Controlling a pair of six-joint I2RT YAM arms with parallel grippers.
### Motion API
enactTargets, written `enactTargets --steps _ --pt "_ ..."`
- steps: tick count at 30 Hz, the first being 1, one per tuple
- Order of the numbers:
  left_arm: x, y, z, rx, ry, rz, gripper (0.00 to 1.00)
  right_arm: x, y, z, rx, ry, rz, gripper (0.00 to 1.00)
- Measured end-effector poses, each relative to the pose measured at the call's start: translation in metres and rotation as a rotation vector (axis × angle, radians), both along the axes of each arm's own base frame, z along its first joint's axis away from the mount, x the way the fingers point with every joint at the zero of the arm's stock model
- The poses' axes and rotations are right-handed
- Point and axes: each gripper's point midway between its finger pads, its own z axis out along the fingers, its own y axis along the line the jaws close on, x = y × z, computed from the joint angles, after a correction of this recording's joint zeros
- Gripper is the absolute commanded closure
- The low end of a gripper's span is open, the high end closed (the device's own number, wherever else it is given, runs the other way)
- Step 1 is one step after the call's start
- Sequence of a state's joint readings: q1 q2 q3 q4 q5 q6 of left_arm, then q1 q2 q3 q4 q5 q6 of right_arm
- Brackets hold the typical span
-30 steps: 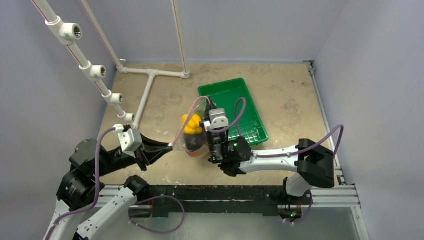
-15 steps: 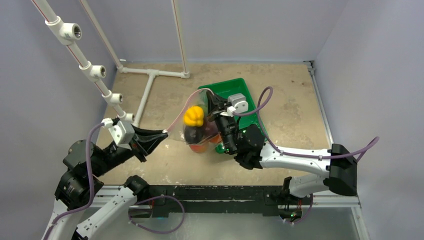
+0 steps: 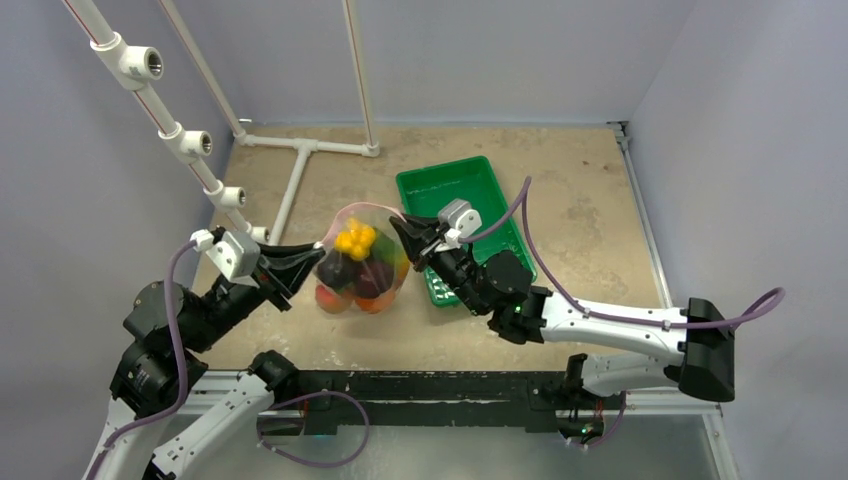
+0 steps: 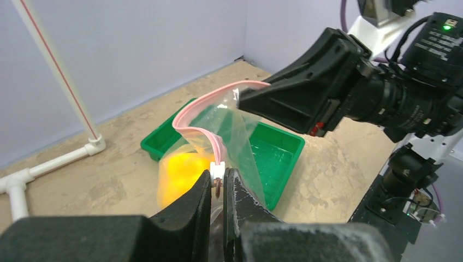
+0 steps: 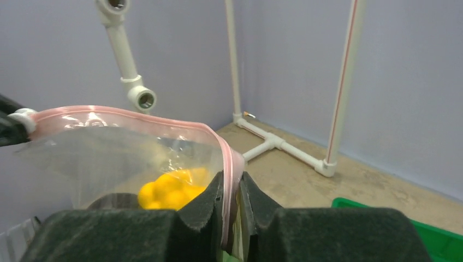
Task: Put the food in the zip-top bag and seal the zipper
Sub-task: Zip the zipper food storage bag at the center of the board.
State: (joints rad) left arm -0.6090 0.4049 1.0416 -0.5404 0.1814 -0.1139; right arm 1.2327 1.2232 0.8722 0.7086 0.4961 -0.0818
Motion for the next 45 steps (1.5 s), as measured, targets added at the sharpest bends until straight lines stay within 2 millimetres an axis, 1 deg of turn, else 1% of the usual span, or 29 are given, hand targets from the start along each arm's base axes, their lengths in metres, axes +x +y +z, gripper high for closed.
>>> enactTargets --steps 3,5,10,14,20,24,27,30,32,36,40,45 --pt "0.005 0.003 -0.004 0.003 0.012 0.031 1.0 -0.008 0.003 -0.008 -0.027 0.009 0.061 0.54" --pt "0.009 0.003 -0.01 0.01 0.026 0.046 1.0 -0.014 0.004 -0.015 -0.042 0.017 0.099 0.43" --pt "0.014 0.004 -0.029 0.045 0.074 0.067 1.0 -0.028 0.003 -0.034 -0.074 0.06 0.174 0.3" --pt "0.016 0.005 -0.033 0.05 0.081 0.078 1.0 -0.035 -0.003 -0.038 -0.086 0.08 0.198 0.23" --pt "0.015 0.006 -0.036 0.05 0.078 0.077 1.0 -0.044 -0.017 -0.025 -0.06 0.081 0.223 0.16" --pt "0.011 0.005 -0.035 0.047 0.072 0.061 1.0 -0.05 -0.016 -0.025 -0.039 0.111 0.256 0.14" --pt "0.006 0.003 -0.035 0.046 0.069 0.037 1.0 -0.052 -0.014 -0.035 -0.026 0.155 0.273 0.1" --pt "-0.001 -0.001 -0.034 0.045 0.062 -0.006 1.0 -0.053 -0.013 -0.056 -0.026 0.216 0.278 0.1" --pt "-0.006 -0.003 -0.033 0.043 0.055 -0.034 1.0 -0.052 -0.015 -0.068 -0.023 0.252 0.269 0.08" --pt "-0.017 -0.004 -0.033 0.042 0.043 -0.078 1.0 -0.045 -0.02 -0.083 0.0 0.3 0.244 0.05" --pt "-0.028 -0.004 -0.032 0.037 0.027 -0.114 1.0 -0.037 -0.026 -0.093 0.029 0.325 0.218 0.03" --pt "-0.041 -0.005 -0.027 0.026 0.003 -0.164 1.0 -0.031 -0.032 -0.099 0.063 0.305 0.22 0.01"
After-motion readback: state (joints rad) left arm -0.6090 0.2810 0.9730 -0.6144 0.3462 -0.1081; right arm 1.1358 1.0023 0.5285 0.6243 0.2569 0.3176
